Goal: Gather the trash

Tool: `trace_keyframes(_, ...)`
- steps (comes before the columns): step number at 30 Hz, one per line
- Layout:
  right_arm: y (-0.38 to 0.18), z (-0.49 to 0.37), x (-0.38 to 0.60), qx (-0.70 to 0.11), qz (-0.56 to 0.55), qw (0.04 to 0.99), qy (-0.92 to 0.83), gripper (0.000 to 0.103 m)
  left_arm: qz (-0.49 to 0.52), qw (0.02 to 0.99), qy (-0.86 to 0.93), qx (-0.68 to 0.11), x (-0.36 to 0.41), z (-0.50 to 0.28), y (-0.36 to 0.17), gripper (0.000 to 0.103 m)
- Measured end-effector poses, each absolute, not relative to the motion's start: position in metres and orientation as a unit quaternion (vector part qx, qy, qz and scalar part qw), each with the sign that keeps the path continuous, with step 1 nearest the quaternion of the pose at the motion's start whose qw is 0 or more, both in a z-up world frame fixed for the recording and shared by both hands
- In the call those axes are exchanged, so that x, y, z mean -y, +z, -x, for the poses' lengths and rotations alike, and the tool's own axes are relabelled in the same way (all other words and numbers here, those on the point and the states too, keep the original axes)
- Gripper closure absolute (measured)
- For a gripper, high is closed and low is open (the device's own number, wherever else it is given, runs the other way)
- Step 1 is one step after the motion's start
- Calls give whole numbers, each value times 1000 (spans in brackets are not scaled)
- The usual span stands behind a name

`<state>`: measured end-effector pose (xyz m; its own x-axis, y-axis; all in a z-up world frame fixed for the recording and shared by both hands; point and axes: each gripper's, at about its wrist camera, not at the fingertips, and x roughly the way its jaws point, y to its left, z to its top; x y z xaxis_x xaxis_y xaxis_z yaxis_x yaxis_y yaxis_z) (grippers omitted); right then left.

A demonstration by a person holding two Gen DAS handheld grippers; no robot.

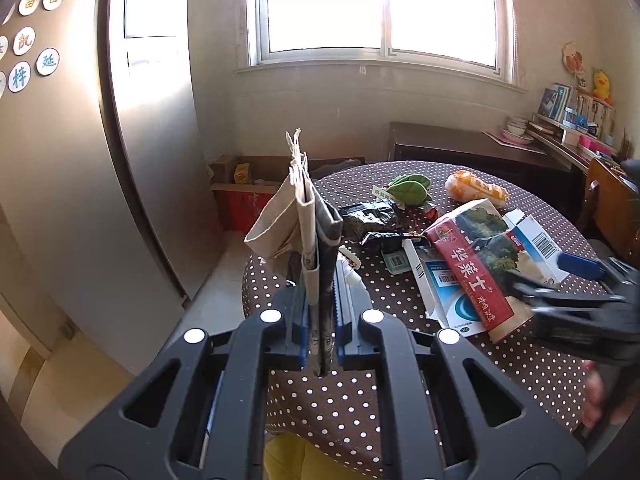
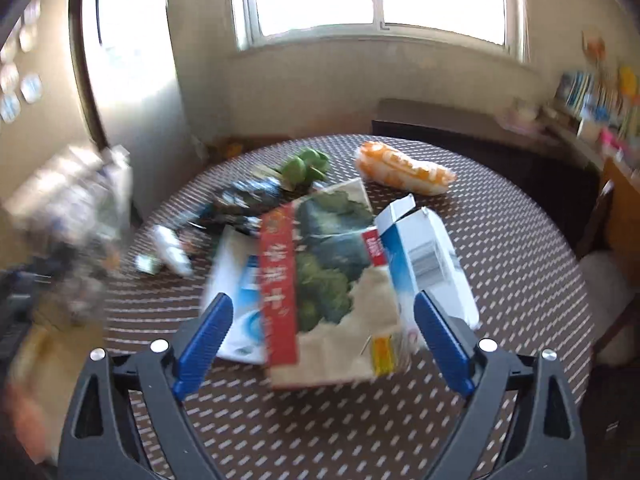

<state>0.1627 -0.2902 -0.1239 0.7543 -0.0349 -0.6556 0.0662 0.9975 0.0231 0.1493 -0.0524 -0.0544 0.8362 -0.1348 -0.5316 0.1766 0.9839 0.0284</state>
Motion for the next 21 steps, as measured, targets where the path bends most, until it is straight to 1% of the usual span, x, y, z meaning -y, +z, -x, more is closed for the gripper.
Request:
trace_keyframes(3,-145,-184,280,-381,21,923,-43,13,-37,956,-85,-278,52,-150,-57,93)
trace_keyframes(4,-151,-190,280,-387,29,920,-47,9,-37,956,-85,-279,52,-150,-57,93)
trace_keyframes(5,-154,-197,283,-402,30,914,-51,9,-37,955,-86,-280,52,-150,-59,93)
trace_keyframes(7,-157,-198,292,-394,9,918,-39,9,-39,954,-87,-283,53,-151,-60,93)
trace_keyframes(8,-158,-200,294,-394,1,918,-32,12,-39,954,-87,-284,52,-151,-61,93)
trace_keyframes(10,-160,-202,298,-403,-15,915,-19,13,-39,954,-88,-285,52,-153,-62,93)
trace_keyframes(13,-159,-201,297,-395,-13,918,-22,17,-38,954,-87,-285,50,-153,-63,93)
trace_keyframes(21,-154,-190,301,-393,-45,918,-15,18,-31,955,-82,-283,43,-153,-61,93)
